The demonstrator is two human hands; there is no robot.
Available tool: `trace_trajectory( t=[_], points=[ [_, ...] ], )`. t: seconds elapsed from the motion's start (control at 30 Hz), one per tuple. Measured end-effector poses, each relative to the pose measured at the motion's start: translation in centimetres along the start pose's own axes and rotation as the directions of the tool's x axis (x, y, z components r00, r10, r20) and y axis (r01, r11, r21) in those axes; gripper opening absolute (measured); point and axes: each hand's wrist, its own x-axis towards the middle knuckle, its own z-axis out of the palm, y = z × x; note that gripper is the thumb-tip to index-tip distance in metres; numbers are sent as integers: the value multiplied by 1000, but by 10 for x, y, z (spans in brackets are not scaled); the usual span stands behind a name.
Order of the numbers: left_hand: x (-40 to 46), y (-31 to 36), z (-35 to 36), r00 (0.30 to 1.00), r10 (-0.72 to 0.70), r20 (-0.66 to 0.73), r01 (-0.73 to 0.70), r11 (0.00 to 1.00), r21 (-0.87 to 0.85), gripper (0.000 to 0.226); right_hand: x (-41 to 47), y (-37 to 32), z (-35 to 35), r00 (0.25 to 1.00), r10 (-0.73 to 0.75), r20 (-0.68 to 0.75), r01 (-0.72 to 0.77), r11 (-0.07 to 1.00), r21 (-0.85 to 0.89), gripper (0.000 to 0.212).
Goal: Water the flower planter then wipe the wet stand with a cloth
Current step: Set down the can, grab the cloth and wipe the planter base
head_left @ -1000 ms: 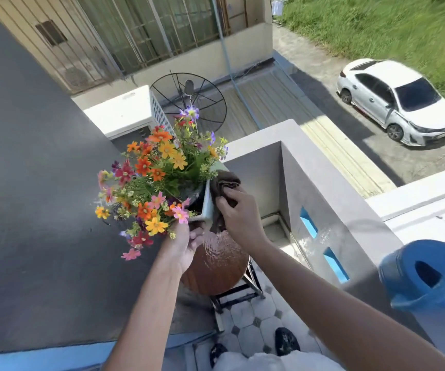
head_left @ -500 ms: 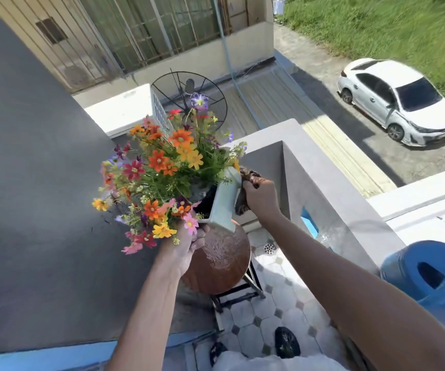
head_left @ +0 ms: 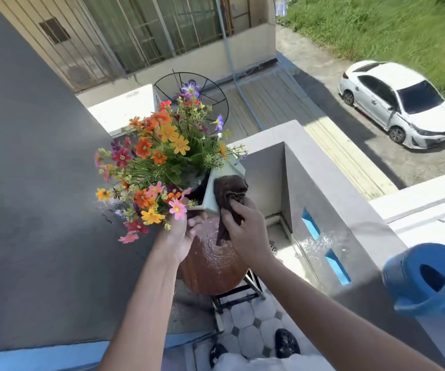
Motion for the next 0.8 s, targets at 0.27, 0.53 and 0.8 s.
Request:
trace_trajectory(
  t=[0.27, 0.53, 0.8],
  points=[
    [-9, -6, 6, 998, 60, -4, -60, 994, 89, 35, 25, -10, 4, 992, 118, -42, -116, 992, 55, 18],
    [-21, -13, 11, 999, 21, -30, -18, 997, 77, 31, 21, -5, 0, 995, 55, -80, -46, 993, 104, 16],
    [-18, -10, 3, 996, 91, -7, -87, 968, 236, 35, 20, -15, -3, 991, 117, -62, -112, 990, 83, 20]
  ],
)
